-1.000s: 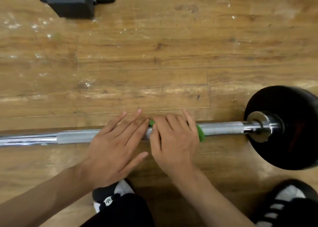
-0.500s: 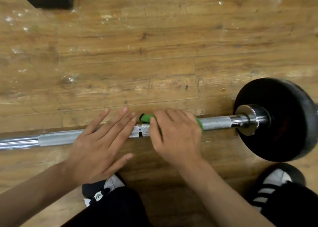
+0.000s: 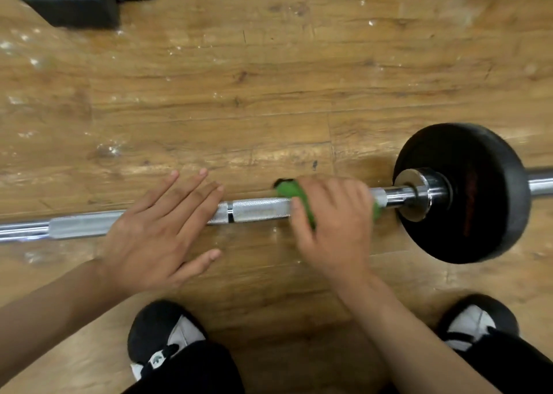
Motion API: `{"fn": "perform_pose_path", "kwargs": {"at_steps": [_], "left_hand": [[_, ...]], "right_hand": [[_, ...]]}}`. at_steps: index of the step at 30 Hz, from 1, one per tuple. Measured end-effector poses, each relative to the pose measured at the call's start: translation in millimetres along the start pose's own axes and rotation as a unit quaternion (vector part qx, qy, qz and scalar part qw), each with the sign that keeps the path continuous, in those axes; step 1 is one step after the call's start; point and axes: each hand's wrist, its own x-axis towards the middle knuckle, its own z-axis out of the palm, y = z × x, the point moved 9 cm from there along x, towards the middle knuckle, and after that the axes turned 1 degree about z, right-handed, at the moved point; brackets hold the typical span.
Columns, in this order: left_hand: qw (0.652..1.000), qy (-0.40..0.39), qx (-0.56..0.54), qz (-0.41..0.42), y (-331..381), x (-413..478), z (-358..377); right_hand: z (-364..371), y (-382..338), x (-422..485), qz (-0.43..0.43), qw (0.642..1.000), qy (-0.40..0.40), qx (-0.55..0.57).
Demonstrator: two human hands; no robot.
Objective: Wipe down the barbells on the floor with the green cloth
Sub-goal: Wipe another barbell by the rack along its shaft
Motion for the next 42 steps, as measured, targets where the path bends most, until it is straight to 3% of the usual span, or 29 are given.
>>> {"fn": "perform_pose_path", "kwargs": {"at_steps": [3, 5, 6, 9, 12, 16, 19, 21, 23, 26, 28, 31, 33, 34, 38, 40, 42], "left_hand": [[1.000, -0.005, 0.003, -0.019, -15, 13, 1], [0.999, -0.011, -0.003, -0.033, -25, 25, 2], [0.999, -0.013, -0.011, -0.039, -30, 30, 1], [0.999, -0.013, -0.024, -0.044, -47, 44, 1], [0.998, -0.013, -0.017, -0.056, -68, 55, -2], [0.988, 0.018, 0.006, -0.153, -102, 48, -7], [0.985, 0.012, 0.040, -0.166, -113, 48, -2], [0.986, 0.022, 0.041, -0.162, -121, 59, -2], [0.987, 0.030, 0.041, -0.155, -130, 69, -3], [0.985, 0.030, 0.055, -0.162, -142, 70, -2], [0.977, 0.031, 0.053, -0.202, -149, 66, -2], [0.966, 0.030, 0.030, -0.254, -153, 62, 4], [0.963, 0.034, 0.022, -0.266, -155, 66, 5], [0.962, 0.035, 0.018, -0.270, -157, 69, 5], [0.967, 0.020, 0.006, -0.253, -164, 74, 5], [0.969, 0.023, -0.004, -0.246, -168, 75, 6], [0.968, 0.032, -0.011, -0.247, -170, 76, 5]], "right_hand": [[-17, 45, 12, 0.149, 0.985, 0.077, -0.034], [-2, 32, 30, 0.245, 0.966, 0.073, -0.031], [11, 11, 43, 0.239, 0.969, 0.048, -0.037], [45, -60, 66, 0.058, 0.998, -0.034, -0.014], [32, -30, 80, -0.019, 0.999, -0.022, -0.017], [-4, 67, 91, 0.157, 0.980, 0.078, -0.092], [15, 51, 106, 0.245, 0.962, 0.098, -0.074], [37, -7, 123, 0.154, 0.983, 0.085, -0.044], [61, -58, 130, 0.016, 0.999, 0.019, -0.029], [60, -45, 143, -0.096, 0.994, -0.048, -0.035], [42, 5, 149, -0.079, 0.995, -0.018, -0.056], [21, 61, 151, 0.077, 0.994, 0.059, -0.060], [34, 44, 154, 0.172, 0.979, 0.090, -0.070], [44, 19, 159, 0.170, 0.979, 0.093, -0.064], [88, -86, 167, -0.064, 0.998, 0.018, -0.022], [89, -81, 168, -0.153, 0.987, -0.007, -0.044], [80, -43, 165, -0.173, 0.982, -0.006, -0.077]]}}
